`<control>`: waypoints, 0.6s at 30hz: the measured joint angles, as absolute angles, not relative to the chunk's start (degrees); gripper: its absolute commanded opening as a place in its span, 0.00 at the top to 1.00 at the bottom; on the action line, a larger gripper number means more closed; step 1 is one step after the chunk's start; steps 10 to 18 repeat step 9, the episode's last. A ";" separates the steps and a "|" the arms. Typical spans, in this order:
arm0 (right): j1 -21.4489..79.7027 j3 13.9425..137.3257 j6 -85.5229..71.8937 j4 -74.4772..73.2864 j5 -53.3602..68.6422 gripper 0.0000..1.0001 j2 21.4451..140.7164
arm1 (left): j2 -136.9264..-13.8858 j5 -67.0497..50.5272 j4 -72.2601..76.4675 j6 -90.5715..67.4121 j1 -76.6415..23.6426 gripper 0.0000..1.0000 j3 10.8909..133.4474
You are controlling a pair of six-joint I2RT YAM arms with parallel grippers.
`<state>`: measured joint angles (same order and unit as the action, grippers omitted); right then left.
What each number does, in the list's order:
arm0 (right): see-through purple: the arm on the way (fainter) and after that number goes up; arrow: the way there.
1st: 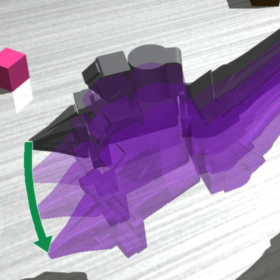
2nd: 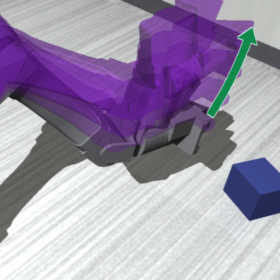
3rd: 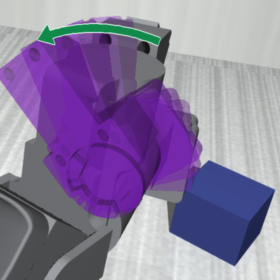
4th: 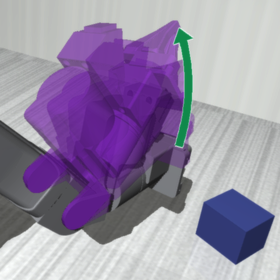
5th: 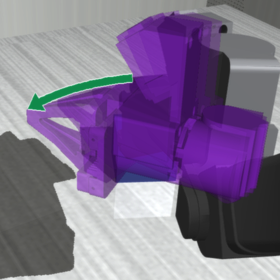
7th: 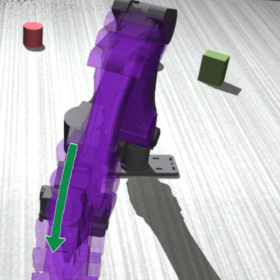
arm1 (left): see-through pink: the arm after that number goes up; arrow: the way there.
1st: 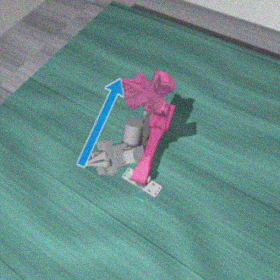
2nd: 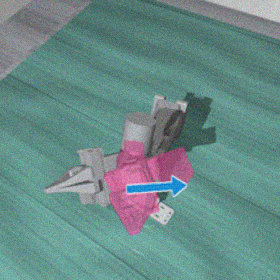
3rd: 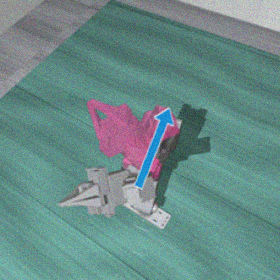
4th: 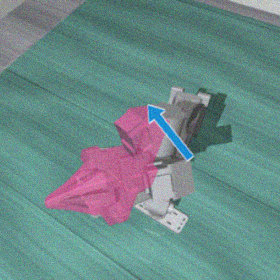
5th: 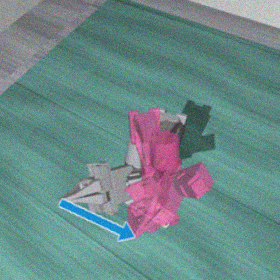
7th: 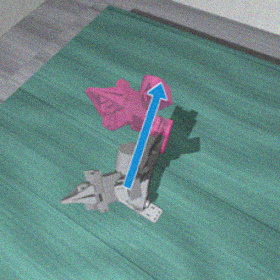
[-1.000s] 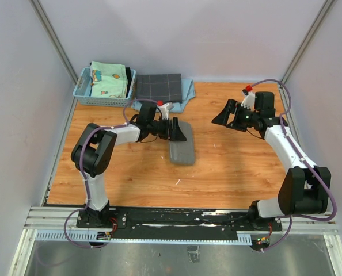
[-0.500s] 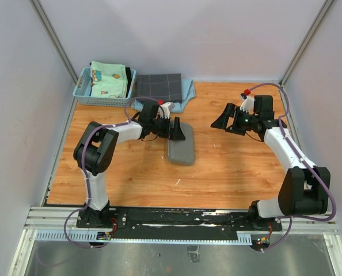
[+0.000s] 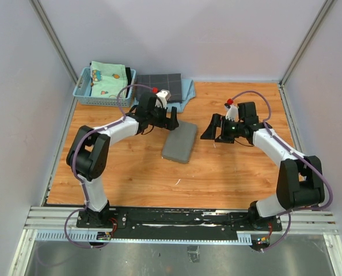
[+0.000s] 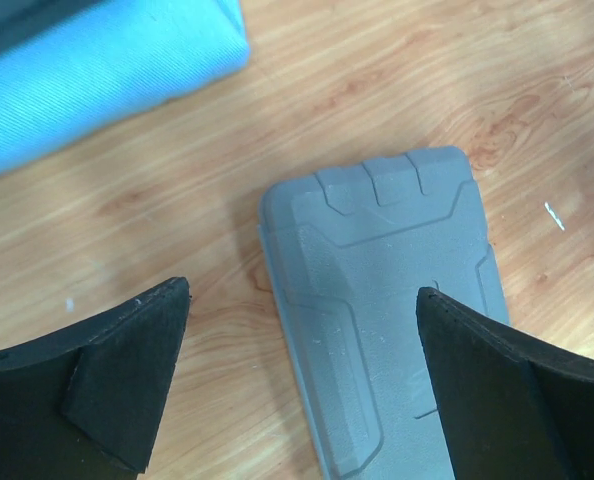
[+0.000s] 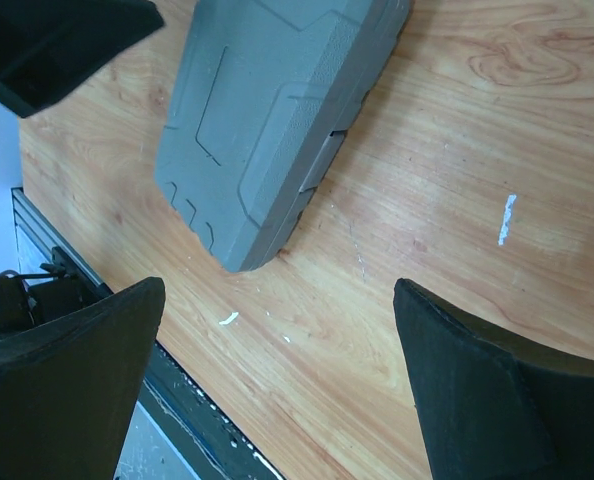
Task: Pack the tool kit
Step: Reset both arms
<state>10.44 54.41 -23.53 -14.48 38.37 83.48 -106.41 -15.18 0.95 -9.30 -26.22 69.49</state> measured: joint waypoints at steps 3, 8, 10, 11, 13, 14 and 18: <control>10.92 54.41 -23.51 -13.26 38.17 0.02 85.43 | -104.09 -12.97 0.30 -7.49 -26.22 0.01 69.49; 11.62 53.34 -23.51 -10.46 37.80 0.02 88.64 | -99.59 -10.66 -0.14 -4.64 -26.22 0.01 69.47; 11.64 53.25 -23.51 -10.26 37.78 0.02 89.17 | -98.98 -10.39 -0.14 -4.21 -26.22 0.01 69.49; 11.64 53.25 -23.51 -10.26 37.78 0.02 89.17 | -98.98 -10.39 -0.14 -4.21 -26.22 0.01 69.49; 11.64 53.25 -23.51 -10.26 37.78 0.02 89.17 | -98.98 -10.39 -0.14 -4.21 -26.22 0.01 69.49; 11.64 53.25 -23.51 -10.26 37.78 0.02 89.17 | -98.98 -10.39 -0.14 -4.21 -26.22 0.01 69.49; 11.64 53.25 -23.51 -10.26 37.78 0.02 89.17 | -98.98 -10.39 -0.14 -4.21 -26.22 0.01 69.49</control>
